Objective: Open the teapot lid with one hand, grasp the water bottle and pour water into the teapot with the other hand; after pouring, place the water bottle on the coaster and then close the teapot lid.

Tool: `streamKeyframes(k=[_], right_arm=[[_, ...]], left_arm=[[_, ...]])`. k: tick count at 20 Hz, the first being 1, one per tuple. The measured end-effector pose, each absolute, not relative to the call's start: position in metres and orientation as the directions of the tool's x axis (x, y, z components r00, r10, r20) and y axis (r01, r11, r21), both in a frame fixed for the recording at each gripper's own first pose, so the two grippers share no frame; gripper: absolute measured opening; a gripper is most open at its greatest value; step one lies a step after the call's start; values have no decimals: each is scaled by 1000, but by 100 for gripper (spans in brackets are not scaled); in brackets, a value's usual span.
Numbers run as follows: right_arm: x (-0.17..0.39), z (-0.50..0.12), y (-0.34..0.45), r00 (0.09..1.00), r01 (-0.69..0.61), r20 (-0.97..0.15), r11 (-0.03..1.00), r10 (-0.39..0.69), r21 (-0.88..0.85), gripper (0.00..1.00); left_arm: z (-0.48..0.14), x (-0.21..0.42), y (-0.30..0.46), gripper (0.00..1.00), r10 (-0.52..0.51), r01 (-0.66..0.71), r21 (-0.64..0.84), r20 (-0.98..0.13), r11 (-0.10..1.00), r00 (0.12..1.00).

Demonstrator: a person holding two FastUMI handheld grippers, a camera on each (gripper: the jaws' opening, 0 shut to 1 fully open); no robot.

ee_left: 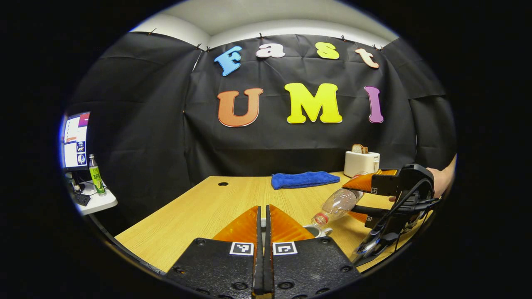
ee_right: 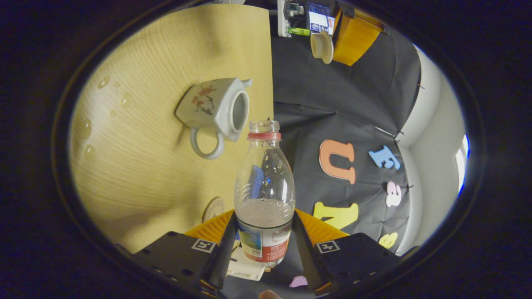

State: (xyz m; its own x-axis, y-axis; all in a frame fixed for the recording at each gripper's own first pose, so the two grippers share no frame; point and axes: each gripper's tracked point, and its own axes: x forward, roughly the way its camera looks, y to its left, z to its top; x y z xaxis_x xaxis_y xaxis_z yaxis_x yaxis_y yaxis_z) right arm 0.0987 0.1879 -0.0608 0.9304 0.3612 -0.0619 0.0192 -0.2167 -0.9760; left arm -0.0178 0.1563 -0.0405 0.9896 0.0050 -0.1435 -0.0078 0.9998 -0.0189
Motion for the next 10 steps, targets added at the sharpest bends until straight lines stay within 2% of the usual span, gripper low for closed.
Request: streamKeyframes(k=[10], right_arm=[[99,-53,196,922,60,-56,-285,382,-957,73]], left_arm=[[-42,-19,160,3,11,-14,-17,-149,1000,989]])
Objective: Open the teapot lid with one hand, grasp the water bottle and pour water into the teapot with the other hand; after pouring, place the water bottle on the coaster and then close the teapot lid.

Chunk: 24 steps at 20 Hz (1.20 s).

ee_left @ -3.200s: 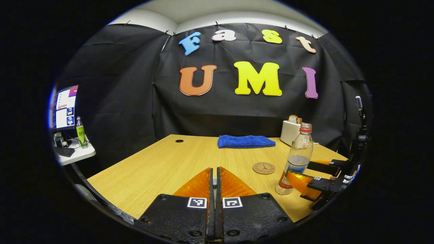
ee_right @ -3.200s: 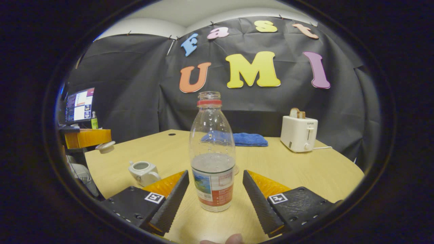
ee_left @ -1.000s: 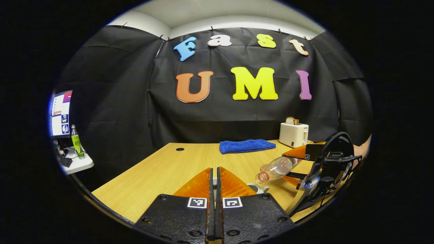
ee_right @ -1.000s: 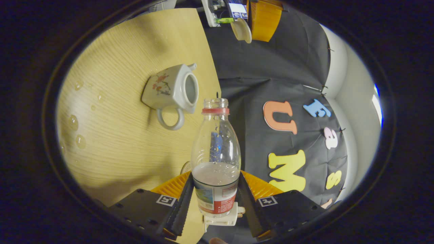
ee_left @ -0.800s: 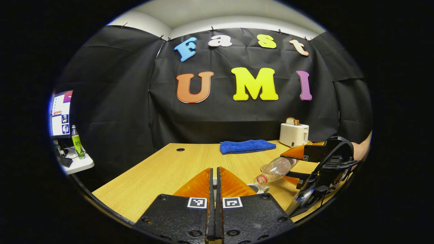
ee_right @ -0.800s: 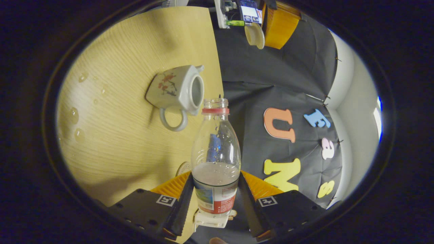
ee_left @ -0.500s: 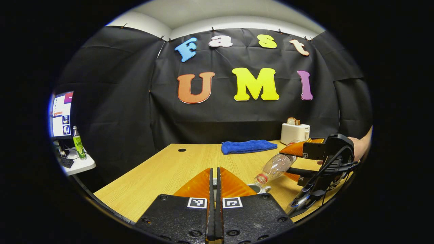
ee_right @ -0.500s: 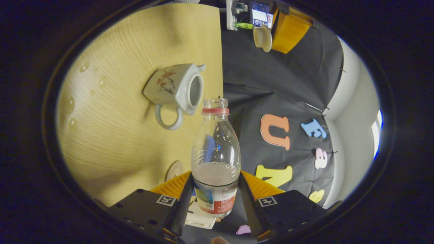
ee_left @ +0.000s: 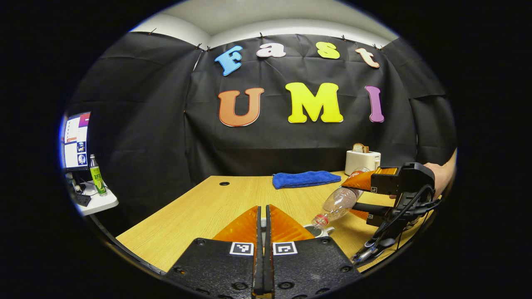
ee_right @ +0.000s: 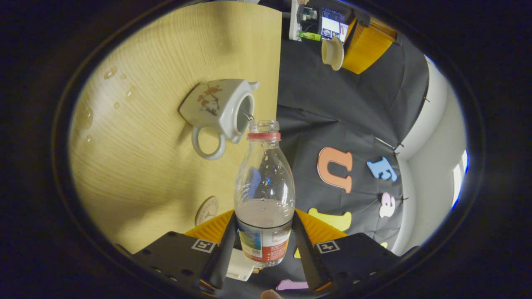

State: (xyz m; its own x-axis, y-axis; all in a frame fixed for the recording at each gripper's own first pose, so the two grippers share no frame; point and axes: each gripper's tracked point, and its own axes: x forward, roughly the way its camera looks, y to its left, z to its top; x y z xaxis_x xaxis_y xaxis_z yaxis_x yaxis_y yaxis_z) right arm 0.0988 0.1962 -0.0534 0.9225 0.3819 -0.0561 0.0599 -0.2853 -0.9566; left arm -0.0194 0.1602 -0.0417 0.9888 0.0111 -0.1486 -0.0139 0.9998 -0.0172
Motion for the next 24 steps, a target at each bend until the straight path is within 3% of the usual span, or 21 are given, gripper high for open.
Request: streamKeyframes(k=[24], right_arm=[[99,-38,206,916,157,-23,-410,402,-898,72]], left_arm=[[-38,-24,166,3,14,-16,-16,-143,1000,990]])
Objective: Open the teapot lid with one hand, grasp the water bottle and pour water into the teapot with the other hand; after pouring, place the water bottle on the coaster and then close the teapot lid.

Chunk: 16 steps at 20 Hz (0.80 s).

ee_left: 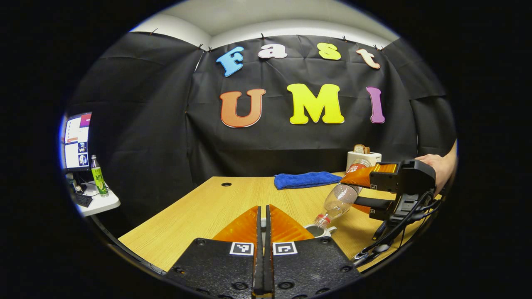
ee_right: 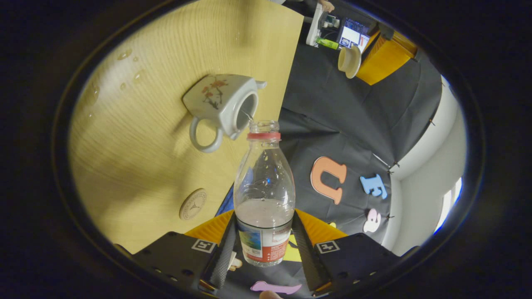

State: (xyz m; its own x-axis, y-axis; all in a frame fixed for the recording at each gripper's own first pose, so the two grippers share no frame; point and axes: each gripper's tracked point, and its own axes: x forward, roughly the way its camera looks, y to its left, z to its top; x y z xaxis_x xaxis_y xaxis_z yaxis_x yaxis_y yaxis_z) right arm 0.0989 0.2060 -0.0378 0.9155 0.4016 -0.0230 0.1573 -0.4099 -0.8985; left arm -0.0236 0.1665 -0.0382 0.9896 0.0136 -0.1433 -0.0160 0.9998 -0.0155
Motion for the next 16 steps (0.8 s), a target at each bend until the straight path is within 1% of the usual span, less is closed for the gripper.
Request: streamKeyframes(k=[5,16], right_arm=[[99,-36,209,914,169,-25,-437,404,-883,72],[96,-18,211,909,223,7,-471,418,-853,72]], left_arm=[[-37,-23,168,3,15,-18,-17,-140,1000,990],[-33,-25,170,3,18,-22,-25,-133,999,991]])
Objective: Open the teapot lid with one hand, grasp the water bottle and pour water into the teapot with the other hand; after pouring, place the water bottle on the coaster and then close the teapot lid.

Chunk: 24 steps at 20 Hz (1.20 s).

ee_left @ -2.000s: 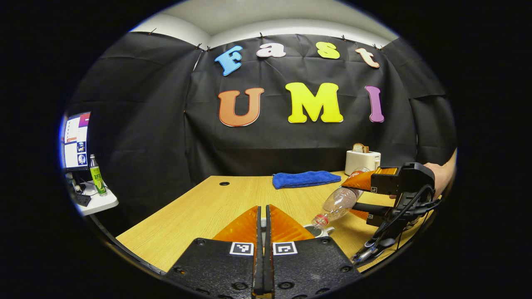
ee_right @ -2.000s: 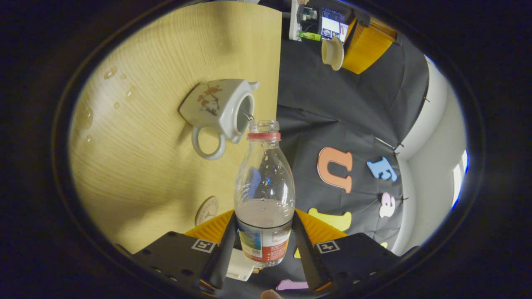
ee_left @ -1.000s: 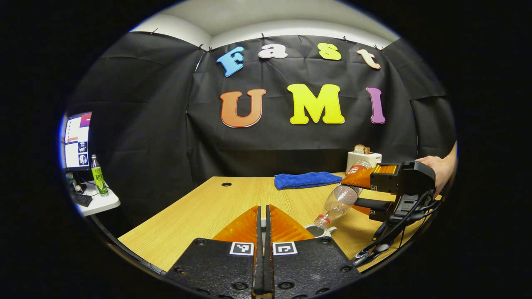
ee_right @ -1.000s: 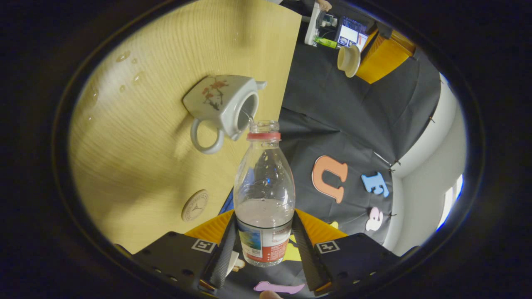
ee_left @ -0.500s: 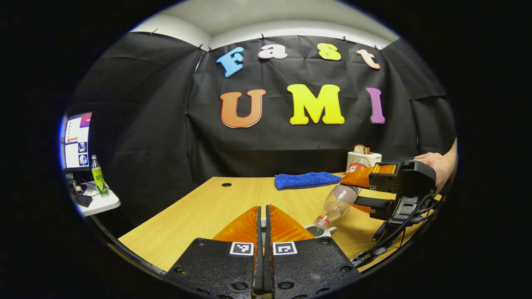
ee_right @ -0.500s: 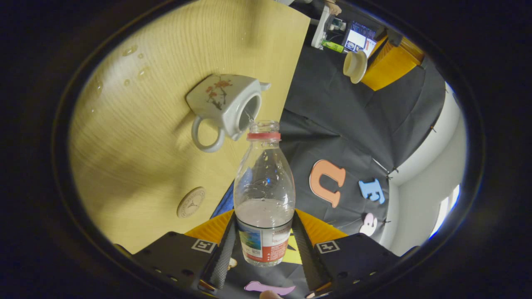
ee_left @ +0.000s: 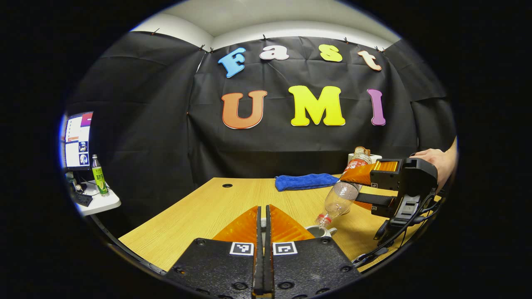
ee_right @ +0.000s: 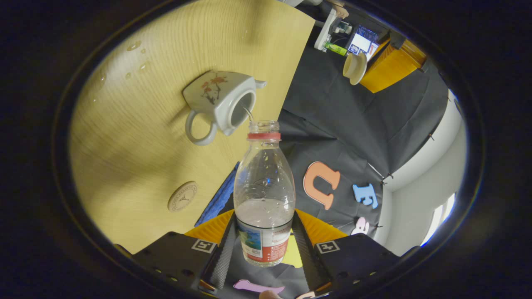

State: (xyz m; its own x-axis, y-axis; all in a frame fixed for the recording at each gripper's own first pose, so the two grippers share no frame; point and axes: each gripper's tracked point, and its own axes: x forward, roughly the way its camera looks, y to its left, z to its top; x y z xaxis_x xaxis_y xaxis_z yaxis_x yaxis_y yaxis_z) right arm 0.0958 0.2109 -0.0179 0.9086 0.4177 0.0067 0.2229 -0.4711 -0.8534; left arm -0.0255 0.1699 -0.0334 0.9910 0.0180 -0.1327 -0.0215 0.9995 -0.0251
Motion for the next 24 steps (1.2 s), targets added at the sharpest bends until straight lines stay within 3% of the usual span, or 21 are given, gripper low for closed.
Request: streamKeyframes(k=[24], right_arm=[[91,-19,219,899,246,7,-493,437,-835,73]], left_arm=[[-32,-27,178,3,31,-36,-34,-127,999,991]])
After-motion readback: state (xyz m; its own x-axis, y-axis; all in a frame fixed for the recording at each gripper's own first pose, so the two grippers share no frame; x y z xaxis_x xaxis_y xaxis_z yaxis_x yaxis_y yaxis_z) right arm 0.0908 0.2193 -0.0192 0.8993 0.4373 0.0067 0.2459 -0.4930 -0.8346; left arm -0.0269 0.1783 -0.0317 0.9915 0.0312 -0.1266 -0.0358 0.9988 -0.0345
